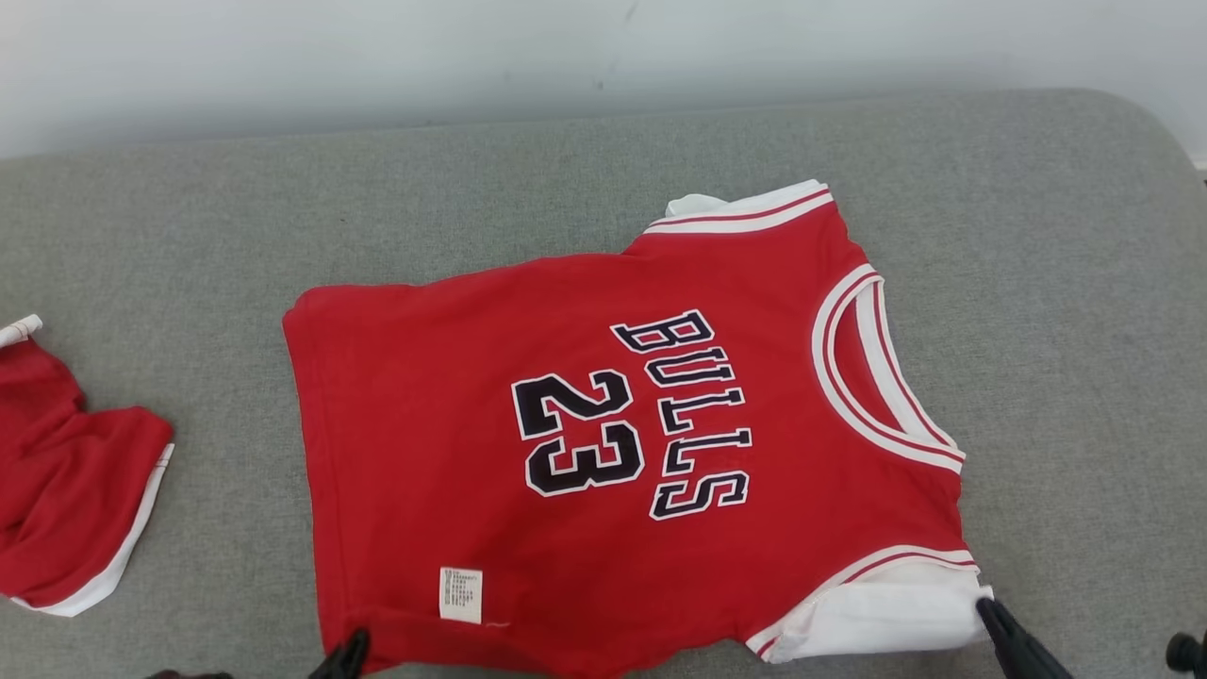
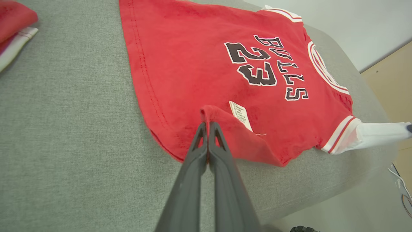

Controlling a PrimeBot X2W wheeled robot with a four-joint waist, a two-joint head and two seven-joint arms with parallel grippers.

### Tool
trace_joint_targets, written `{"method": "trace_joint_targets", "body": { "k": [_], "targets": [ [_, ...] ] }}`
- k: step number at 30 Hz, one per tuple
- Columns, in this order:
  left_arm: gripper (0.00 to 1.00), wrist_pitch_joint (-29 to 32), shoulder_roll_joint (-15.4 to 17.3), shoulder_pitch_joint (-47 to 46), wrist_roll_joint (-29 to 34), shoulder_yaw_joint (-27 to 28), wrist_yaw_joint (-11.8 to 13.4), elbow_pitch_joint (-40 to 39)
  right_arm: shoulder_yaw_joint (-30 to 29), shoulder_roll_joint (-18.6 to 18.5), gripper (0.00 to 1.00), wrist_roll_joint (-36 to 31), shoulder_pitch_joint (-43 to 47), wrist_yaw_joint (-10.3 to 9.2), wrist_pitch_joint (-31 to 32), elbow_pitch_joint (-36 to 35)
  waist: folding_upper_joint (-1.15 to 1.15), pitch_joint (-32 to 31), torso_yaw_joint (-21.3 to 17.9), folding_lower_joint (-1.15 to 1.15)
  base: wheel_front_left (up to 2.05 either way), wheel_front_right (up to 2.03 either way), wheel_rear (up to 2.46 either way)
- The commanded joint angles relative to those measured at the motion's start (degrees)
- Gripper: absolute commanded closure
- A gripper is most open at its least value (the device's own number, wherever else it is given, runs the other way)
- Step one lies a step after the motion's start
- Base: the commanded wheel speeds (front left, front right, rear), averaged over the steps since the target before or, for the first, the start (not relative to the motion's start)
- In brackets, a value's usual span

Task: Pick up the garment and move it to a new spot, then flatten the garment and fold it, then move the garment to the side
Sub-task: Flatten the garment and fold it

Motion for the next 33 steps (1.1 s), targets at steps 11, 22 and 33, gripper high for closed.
{"method": "trace_joint_targets", "body": {
  "k": [11, 22, 33],
  "targets": [
    [1.0, -3.66, -2.62, -4.97, 0.29, 0.85, 0.77, 3.13, 1.49, -3.9, 1.0, -2.38, -9.45, 0.02, -4.41, 5.23, 0.0, 3.58, 0.75, 0.0, 0.0, 0.0, 0.0],
    [1.0, -8.38, -5.4, -8.42, 0.39, 1.94, 1.13, 8.89, 3.63, -8.23, 1.0, -3.96, -17.34, 0.02, -11.61, 14.79, 0.0, 7.06, 1.26, 0.0, 0.0, 0.0, 0.0],
    [1.0, -10.98, -6.78, -11.8, -0.77, 2.51, 0.44, 13.65, 11.54, -15.41, 1.0, -2.73, -27.83, 0.02, -20.63, 22.0, 0.0, 10.51, 1.92, 0.0, 0.0, 0.0, 0.0]
  ]
}}
